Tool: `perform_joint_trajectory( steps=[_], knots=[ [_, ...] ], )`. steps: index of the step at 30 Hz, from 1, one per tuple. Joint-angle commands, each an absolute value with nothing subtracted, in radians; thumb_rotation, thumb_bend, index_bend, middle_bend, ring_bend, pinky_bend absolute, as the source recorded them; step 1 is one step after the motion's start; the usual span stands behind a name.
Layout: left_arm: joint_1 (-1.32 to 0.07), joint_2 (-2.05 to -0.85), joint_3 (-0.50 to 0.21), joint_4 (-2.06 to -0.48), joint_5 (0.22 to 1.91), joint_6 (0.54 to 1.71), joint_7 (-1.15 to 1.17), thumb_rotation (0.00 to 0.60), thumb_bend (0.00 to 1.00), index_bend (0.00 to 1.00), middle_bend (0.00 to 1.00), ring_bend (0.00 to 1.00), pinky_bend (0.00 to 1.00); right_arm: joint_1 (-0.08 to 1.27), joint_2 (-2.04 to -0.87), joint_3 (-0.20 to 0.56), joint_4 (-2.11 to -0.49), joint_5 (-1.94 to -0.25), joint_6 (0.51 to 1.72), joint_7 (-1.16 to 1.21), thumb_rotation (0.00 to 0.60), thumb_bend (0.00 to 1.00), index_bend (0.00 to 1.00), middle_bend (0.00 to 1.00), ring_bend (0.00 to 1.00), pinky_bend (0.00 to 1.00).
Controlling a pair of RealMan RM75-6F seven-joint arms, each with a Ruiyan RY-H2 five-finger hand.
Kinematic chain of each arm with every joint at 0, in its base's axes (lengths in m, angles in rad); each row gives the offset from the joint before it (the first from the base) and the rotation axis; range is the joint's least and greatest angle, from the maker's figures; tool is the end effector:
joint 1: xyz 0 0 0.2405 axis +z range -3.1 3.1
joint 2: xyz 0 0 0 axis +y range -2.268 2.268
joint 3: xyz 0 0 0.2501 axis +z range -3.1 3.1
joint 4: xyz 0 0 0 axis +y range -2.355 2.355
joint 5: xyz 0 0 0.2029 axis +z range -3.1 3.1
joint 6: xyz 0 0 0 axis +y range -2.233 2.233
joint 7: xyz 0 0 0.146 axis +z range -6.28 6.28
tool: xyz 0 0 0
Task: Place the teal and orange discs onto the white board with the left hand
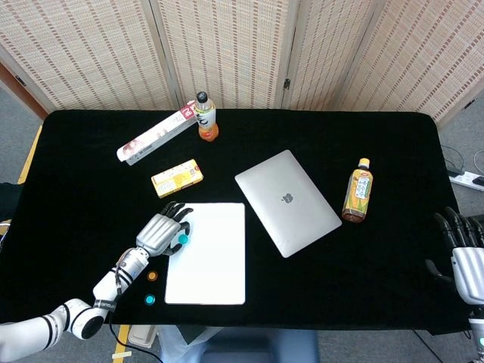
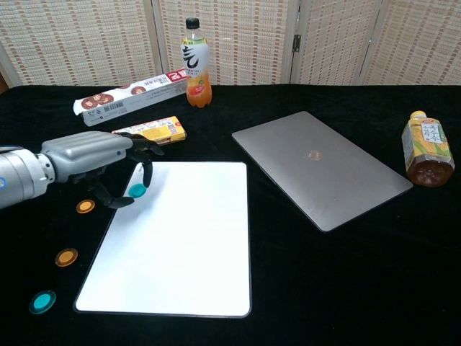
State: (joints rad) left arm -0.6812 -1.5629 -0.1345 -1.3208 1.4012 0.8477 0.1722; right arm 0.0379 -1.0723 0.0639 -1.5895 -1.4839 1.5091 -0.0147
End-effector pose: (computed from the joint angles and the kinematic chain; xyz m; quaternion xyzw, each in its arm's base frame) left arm -0.1759 0.3296 -0.0254 -0.7993 -0.3355 -0.3347 0.3695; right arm -0.3178 -0.1706 0.1865 0.5866 -0.3679 0.3604 0.6250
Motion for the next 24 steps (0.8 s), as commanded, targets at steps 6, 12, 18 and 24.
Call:
perform_joint_trajectory(
  steps=[6, 12, 18, 24],
  knots=[
    [-0.724, -1.609, -0.147, -1.277, 1.347, 0.802, 0.194, 0.600, 0.40, 0.38, 0.15, 0.05, 0.00, 0.033, -1.071, 0.064, -1.587, -1.480, 1.511, -0.008, 0.600, 0.32, 0.00, 0.00, 0.00, 0.00],
    [-0.712, -1.589, -0.130, -1.303, 1.339, 0.837, 0.219, 0.600, 0.40, 0.30, 0.14, 0.03, 0.00, 0.034, -1.073, 0.065, -1.584, -1.484, 1.511, -0.004, 0.600, 0.32, 0.00, 0.00, 0.00, 0.00],
    [-0.653, -1.512, -0.067, -1.371, 1.423, 0.951, 0.204, 0.600, 0.40, 0.42, 0.14, 0.04, 0.00, 0.039, -1.074, 0.065, -1.584, -1.492, 1.507, -0.005, 0.600, 0.32, 0.00, 0.00, 0.00, 0.00],
    [-0.595, -1.440, 0.021, -1.417, 1.541, 1.053, 0.168, 0.600, 0.40, 0.45, 0.14, 0.05, 0.00, 0.045, -1.078, 0.064, -1.589, -1.502, 1.505, -0.011, 0.600, 0.32, 0.00, 0.00, 0.00, 0.00]
  ],
)
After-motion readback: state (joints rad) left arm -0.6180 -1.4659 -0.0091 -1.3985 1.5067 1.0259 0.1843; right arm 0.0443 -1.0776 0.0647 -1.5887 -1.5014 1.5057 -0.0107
